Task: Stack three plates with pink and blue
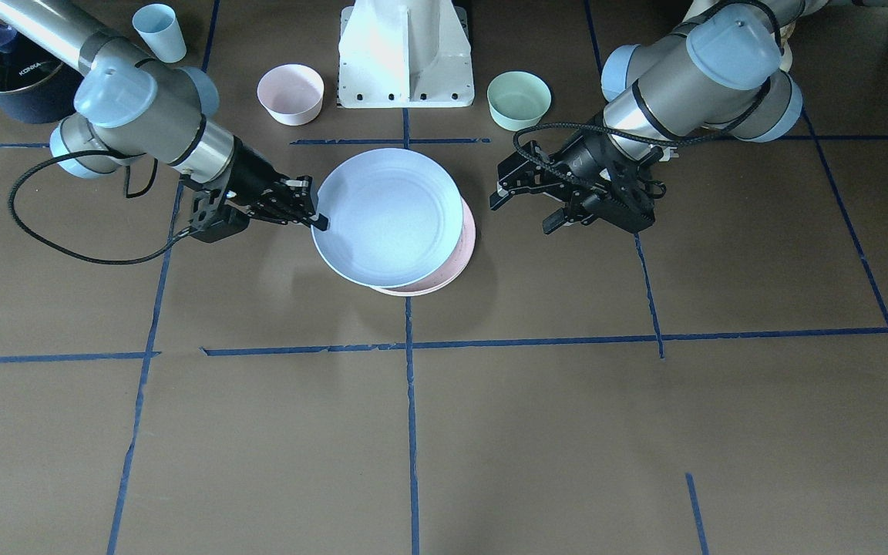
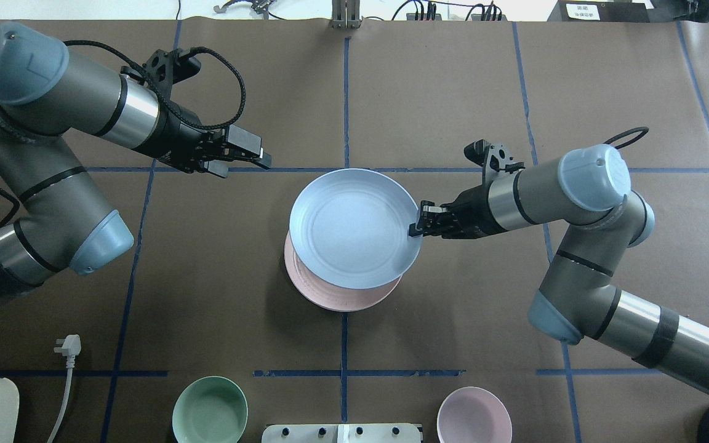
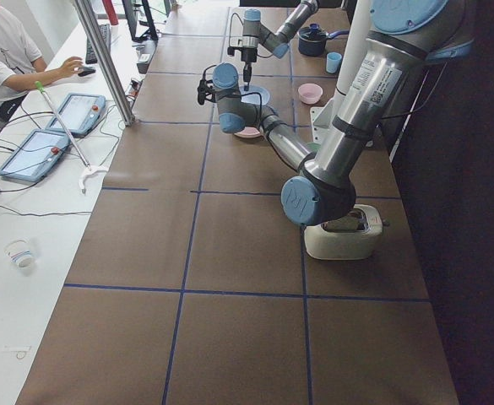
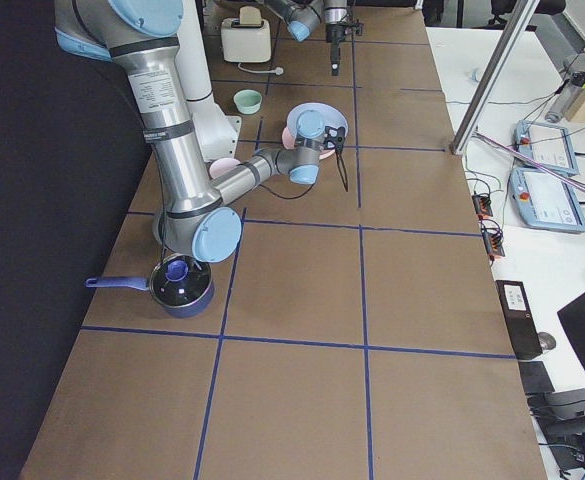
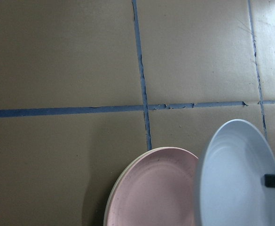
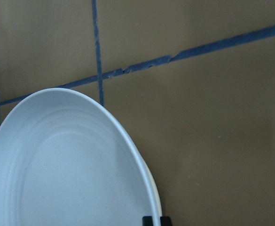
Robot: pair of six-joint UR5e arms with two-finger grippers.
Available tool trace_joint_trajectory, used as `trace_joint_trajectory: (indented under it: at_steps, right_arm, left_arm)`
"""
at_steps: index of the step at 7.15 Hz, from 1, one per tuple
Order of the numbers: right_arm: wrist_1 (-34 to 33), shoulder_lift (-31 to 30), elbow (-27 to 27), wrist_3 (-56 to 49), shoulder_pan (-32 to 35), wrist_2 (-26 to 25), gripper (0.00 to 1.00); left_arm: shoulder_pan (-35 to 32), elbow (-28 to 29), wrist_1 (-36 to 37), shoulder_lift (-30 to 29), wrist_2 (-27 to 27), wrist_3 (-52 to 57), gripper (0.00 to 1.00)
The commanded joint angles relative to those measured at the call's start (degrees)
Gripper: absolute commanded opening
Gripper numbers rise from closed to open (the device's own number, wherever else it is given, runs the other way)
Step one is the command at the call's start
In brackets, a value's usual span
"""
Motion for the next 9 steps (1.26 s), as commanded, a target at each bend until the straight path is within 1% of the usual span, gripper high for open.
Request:
trace_joint_trajectory:
  at_steps: [1, 2, 6, 7, 8, 9]
  right_arm:
    - [-2.34, 1.08, 0.10, 0.04, -3.57, -3.97, 0.00]
    - [-2.34, 0.82, 0.10, -0.22, -4.20, -4.51, 0.00]
    - [-2.43, -0.84, 0.98, -0.84, -2.89, -5.22, 0.00]
    - [-2.43, -0.85, 0.98, -0.75, -3.06, -5.40, 0.14]
    - [-2.43, -0.76, 0.98, -0.75, -3.93, -7.05, 0.99]
    - [-2.43, -0.76, 1.07, -0.75, -4.11, -8.29, 1.00]
  left_arm:
    - [-0.03, 0.00, 0.00, 0.05, 0.03, -0.02, 1.00]
    - [-0.03, 0.00, 0.00, 0.05, 0.03, -0.02, 1.00]
    - [-0.12, 0.00, -0.09, 0.05, 0.03, -0.02, 1.00]
    - [-0.12, 0.00, 0.00, -0.04, 0.03, -0.11, 1.00]
    - [-0.12, 0.00, 0.00, -0.04, 0.03, -0.02, 1.00]
    - [-0.21, 0.00, 0.00, 0.05, 0.03, -0.02, 1.00]
